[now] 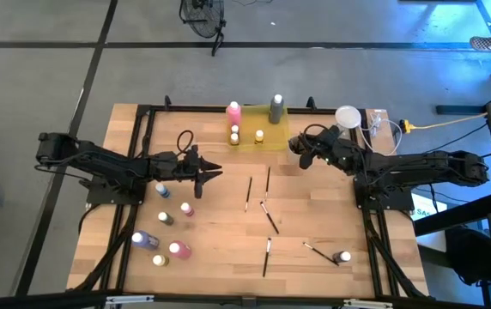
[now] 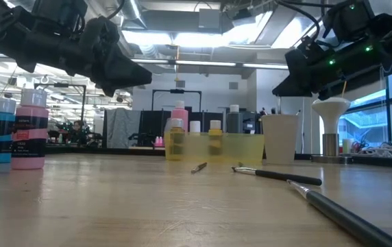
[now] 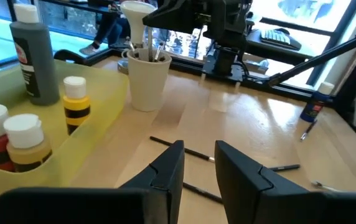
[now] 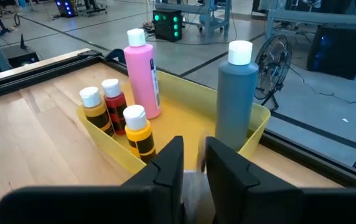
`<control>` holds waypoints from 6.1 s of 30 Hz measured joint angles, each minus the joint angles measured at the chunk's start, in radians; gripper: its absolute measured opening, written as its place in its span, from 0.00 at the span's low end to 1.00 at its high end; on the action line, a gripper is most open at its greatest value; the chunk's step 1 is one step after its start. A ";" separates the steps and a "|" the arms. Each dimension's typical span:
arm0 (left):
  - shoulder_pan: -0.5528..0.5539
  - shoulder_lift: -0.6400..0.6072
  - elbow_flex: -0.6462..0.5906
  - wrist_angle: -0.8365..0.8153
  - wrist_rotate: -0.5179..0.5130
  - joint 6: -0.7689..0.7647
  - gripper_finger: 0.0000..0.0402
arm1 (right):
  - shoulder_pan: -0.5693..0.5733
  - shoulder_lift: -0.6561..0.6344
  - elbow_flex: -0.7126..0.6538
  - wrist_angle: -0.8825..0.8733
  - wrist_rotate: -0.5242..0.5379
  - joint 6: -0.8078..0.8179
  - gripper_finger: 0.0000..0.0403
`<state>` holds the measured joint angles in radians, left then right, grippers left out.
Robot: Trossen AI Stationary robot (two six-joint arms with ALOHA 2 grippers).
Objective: Pick & Place Paint Supplies
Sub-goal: Put the silver paint brush into the white cup, then put the large pink paint bottle into the yellow bin
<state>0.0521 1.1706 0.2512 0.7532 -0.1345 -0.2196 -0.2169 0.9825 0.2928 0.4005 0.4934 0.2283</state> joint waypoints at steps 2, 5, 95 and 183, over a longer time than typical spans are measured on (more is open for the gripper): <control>0.000 0.000 0.000 0.000 0.000 -0.003 0.21 | 0.001 0.000 0.000 0.000 -0.001 0.000 0.21; 0.000 0.000 0.000 0.000 0.001 -0.004 0.21 | 0.001 0.000 0.000 0.000 -0.008 0.000 0.27; -0.821 0.185 0.936 -1.771 0.073 -0.728 0.41 | 0.323 -0.001 0.000 0.168 -0.139 -0.110 0.61; -0.854 0.181 0.971 -1.706 0.050 -0.656 0.53 | 0.323 -0.001 0.000 0.156 -0.138 -0.113 0.61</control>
<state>-0.8017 1.3518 1.2224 -0.9527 -0.0844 -0.8760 0.1059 0.9817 0.2928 0.5568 0.3550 0.1154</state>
